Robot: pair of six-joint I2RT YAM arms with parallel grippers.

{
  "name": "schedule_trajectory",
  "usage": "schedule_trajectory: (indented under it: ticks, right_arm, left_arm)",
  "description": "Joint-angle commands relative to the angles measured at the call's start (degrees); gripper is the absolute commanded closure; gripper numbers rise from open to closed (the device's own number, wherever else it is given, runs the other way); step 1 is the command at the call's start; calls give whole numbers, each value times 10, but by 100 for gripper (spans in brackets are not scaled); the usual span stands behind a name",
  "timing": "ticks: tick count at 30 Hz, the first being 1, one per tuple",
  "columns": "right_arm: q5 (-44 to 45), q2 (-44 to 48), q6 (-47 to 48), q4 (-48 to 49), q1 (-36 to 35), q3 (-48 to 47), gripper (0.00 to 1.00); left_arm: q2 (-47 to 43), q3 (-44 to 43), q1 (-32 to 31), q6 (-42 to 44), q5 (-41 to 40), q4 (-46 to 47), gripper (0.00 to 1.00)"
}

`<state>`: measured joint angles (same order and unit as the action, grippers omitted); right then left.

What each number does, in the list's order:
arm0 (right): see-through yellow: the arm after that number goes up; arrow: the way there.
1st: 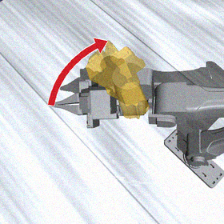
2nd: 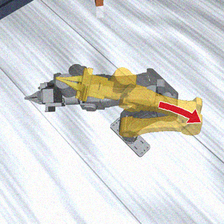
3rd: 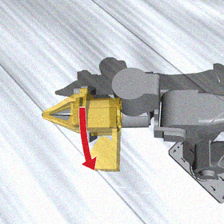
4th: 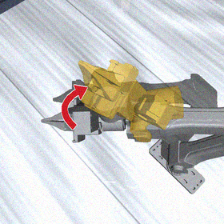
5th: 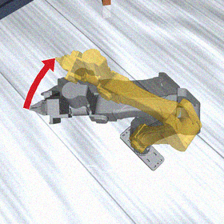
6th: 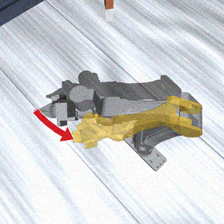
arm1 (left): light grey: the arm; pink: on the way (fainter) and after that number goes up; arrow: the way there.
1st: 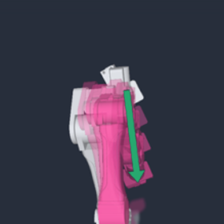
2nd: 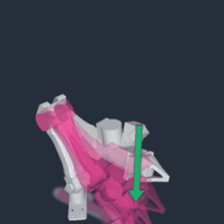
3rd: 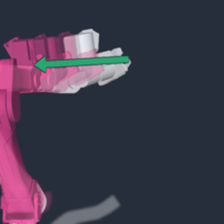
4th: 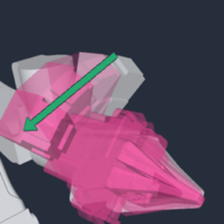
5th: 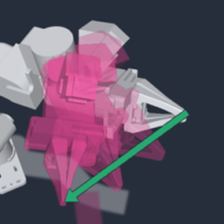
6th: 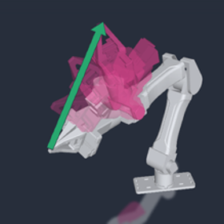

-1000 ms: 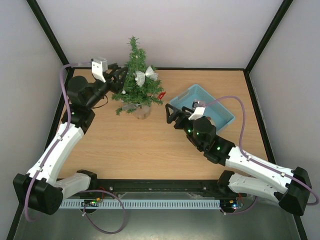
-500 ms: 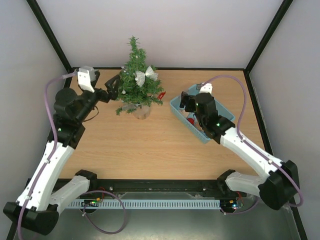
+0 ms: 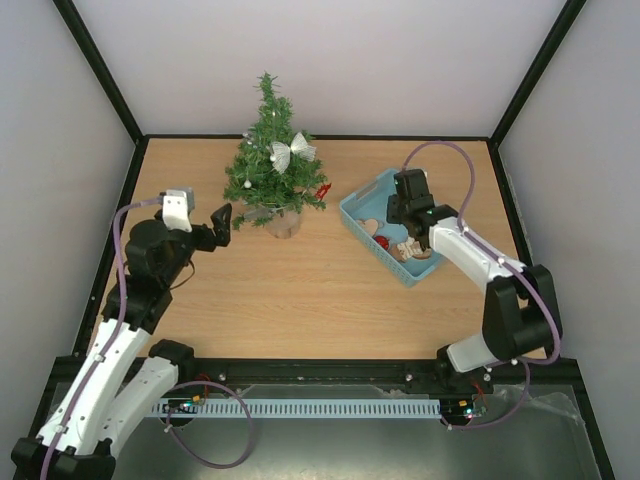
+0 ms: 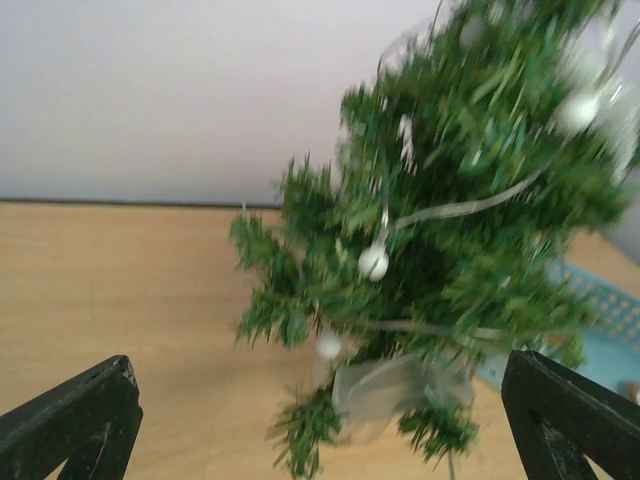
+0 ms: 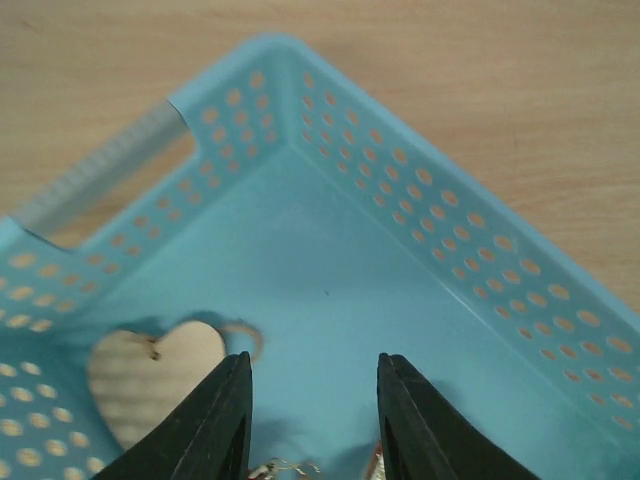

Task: Decorate the small christmas tree
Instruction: Pick up the decoration item from the storage box.

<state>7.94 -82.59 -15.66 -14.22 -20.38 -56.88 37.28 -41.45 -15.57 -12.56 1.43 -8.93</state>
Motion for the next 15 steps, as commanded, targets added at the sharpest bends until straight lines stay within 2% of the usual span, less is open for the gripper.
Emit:
schedule_trajectory:
  ticks: [1, 12, 15]
  right_arm:
    - [12, -51, -4, -85, 23, -32, 67]
    - [-15, -123, -79, -82, 65, -2, 74]
    - [-11, -139, -97, -75, 68, 4, 73]
  left_arm:
    - [-1, 38, 0, 19, 18, 7, 1]
    - [-13, 63, -15, 46, 3, 13, 1]
    - [-13, 63, -16, 47, 2, 12, 1]
